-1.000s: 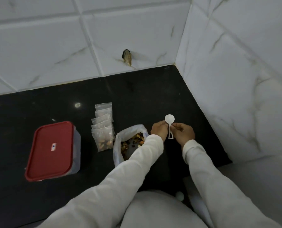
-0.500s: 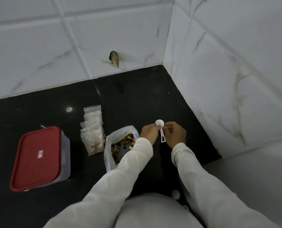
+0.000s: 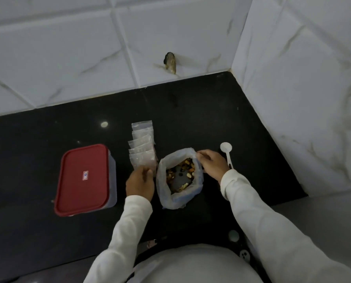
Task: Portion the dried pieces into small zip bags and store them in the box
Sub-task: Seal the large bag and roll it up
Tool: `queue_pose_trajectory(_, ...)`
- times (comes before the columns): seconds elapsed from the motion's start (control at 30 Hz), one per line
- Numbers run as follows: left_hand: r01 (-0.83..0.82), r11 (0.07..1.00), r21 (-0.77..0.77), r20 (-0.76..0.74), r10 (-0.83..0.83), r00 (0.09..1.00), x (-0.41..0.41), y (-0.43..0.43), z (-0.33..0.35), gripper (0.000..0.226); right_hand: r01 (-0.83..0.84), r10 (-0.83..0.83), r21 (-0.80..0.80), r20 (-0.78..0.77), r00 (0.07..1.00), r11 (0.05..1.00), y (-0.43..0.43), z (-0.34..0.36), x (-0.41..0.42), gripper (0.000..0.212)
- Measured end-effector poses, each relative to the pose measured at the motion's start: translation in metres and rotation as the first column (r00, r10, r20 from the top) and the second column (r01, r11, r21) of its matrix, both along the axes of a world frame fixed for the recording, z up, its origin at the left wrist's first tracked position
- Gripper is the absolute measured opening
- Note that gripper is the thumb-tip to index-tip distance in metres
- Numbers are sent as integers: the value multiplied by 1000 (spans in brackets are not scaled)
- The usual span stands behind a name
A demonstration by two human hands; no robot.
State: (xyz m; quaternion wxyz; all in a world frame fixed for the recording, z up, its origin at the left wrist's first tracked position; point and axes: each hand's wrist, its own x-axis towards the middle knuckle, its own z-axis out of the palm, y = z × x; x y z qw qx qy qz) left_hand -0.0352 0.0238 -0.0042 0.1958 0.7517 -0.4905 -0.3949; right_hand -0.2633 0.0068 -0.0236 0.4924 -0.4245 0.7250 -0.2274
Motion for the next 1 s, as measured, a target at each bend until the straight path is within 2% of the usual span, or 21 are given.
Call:
queue_pose_trajectory(0.17, -33, 975, 219, -259, 91, 961, 3, 7, -40, 18, 71, -72, 29, 18, 997, 997, 0, 0, 4, 23)
queue_pose_trajectory(0.4, -56, 945, 321, -340, 170, 925, 1, 4, -39, 7, 72, -75, 100, 17, 997, 992, 2, 8, 9, 29)
queue_pose_trajectory(0.53, -23, 916, 400, -394, 195, 898, 2, 0, -36, 23, 132, -170, 274, 123, 978, 953, 24, 2, 15, 40)
queue_pose_trajectory(0.63, -3, 923, 384, -468, 197, 861, -1, 0, -33, 31, 179, -218, 223, 165, 962, 958, 35, -6, 16, 44)
queue_pose_trajectory(0.7, -12, 932, 361, -568, 230, 791, -4, 0, -29, 33, 249, -281, 180, 181, 942, 951, 32, -5, 16, 40)
queue_pose_trajectory(0.77, -21, 933, 359, -686, 278, 673, -7, -3, -23, 45, 285, -315, 167, 195, 929, 944, 25, 2, 17, 39)
queue_pose_trajectory(0.83, -25, 910, 414, -763, 362, 536, -14, -9, -13, 47, 332, -385, 214, 294, 875, 919, 18, 9, 17, 42)
queue_pose_trajectory(0.9, -15, 880, 475, -791, 434, 432, -19, -15, -7, 42, 356, -444, 271, 443, 779, 894, 17, 15, 17, 36)
queue_pose_trajectory(1.0, -25, 908, 419, -798, 381, 467, -24, -18, 0, 25, 350, -403, 207, 570, 716, 914, 19, 23, 18, 26)
